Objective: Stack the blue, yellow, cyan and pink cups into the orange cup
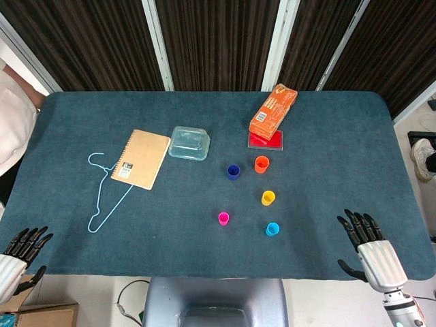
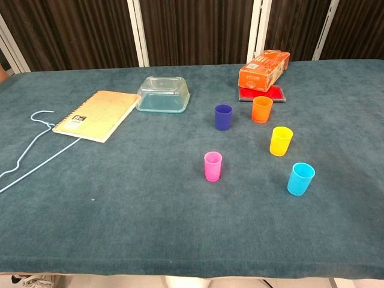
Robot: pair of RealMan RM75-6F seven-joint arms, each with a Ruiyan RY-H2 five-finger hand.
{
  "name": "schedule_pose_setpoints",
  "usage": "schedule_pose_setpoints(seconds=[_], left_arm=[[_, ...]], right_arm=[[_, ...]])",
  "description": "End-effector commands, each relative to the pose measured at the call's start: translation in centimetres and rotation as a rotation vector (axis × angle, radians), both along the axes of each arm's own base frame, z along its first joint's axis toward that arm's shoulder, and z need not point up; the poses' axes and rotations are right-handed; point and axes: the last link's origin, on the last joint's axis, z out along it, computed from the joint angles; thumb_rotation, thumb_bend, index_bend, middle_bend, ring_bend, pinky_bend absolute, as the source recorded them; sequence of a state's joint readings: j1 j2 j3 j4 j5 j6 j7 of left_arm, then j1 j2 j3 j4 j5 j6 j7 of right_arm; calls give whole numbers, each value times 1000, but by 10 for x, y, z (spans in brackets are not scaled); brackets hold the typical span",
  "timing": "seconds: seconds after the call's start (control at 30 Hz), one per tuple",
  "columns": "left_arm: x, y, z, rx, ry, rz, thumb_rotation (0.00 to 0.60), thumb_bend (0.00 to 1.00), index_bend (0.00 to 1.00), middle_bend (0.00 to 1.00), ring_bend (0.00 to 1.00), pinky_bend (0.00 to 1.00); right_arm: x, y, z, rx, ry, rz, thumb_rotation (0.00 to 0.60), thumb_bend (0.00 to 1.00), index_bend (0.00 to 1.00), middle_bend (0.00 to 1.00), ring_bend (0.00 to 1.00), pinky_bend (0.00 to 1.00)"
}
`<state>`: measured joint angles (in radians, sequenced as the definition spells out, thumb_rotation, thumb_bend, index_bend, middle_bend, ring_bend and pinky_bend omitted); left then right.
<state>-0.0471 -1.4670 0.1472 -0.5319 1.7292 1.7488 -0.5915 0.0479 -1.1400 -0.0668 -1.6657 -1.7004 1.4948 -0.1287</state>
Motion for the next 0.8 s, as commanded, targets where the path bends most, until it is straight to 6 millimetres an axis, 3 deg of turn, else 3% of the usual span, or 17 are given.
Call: schedule_pose_setpoints(seconds=[0.03,0.13,0.2,0.4,0.57,0.67,0.8], left_arm=[[0,0,1,0,-2,0,600,416,0,0,0,76],[-1,2,2,2,-6,5,600,417,0,0,0,76],[-1,3,1,-3,-10,11,600,417,0,0,0,76],[-1,4,2,-2,-16,5,600,416,0,0,0,76],[-2,4,5,8,-24,13,600,416,0,0,0,76],[-3,6,6,7,-25,22,600,417,0,0,0,76],[-5,6,8,6,-26,33,600,418,0,0,0,76]], right_arm=[[3,-2,-2,-17,-23,28,600,331,0,0,0,0],[7,-13,-7,-25,-47,55,600,332,0,0,0,0],[16,-33,-12,-24,-82,66,600,332,0,0,0,0],[84,-130,-40,48,-103,128,600,332,7,0,0,0],[141,-201,-81,44,-22,143,600,331,126,0,0,0],[164,-226,-107,48,17,121,600,333,221,0,0,0],[180,-244,-139,67,71,79,600,337,252,0,0,0]])
